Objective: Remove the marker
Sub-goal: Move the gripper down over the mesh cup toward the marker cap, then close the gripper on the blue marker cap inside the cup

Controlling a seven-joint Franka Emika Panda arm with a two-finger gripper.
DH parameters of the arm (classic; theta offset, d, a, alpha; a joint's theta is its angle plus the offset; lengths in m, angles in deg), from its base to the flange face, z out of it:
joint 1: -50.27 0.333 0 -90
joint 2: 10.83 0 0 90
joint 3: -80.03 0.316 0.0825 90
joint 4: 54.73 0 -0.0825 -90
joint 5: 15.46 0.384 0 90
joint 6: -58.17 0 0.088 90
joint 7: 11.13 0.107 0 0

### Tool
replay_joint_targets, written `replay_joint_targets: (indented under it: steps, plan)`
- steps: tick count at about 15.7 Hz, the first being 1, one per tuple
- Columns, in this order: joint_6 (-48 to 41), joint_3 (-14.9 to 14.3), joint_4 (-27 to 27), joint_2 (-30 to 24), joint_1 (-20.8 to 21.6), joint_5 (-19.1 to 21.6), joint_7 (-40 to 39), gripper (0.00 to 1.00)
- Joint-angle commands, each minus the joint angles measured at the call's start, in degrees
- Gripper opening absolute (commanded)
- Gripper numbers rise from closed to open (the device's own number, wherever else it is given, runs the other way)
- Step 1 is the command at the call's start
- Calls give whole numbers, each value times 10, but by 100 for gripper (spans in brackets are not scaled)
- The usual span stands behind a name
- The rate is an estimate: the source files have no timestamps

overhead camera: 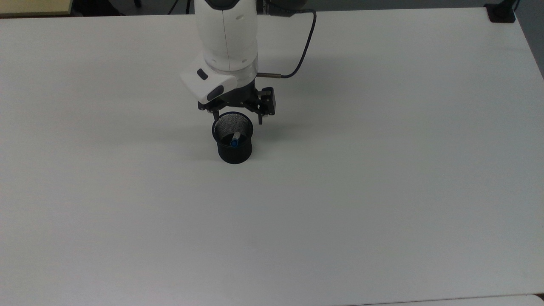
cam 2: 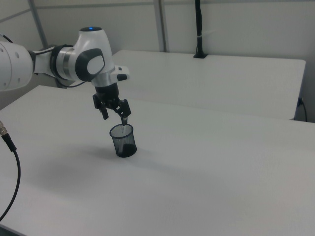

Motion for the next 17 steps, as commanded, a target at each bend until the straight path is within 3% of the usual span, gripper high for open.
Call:
replay_joint_targets:
  steps: [1, 2, 5, 10, 17]
  plan:
    - [53, -5, 6, 24, 1, 1, 5, 100]
    - [57, -5, 6, 26, 1, -1, 7, 100]
    - [58, -5, 6, 28, 1, -1, 7, 85]
    - [64, -6, 6, 29, 1, -1, 8, 53]
    - [112, -6, 6, 41, 4, -33, 53, 52]
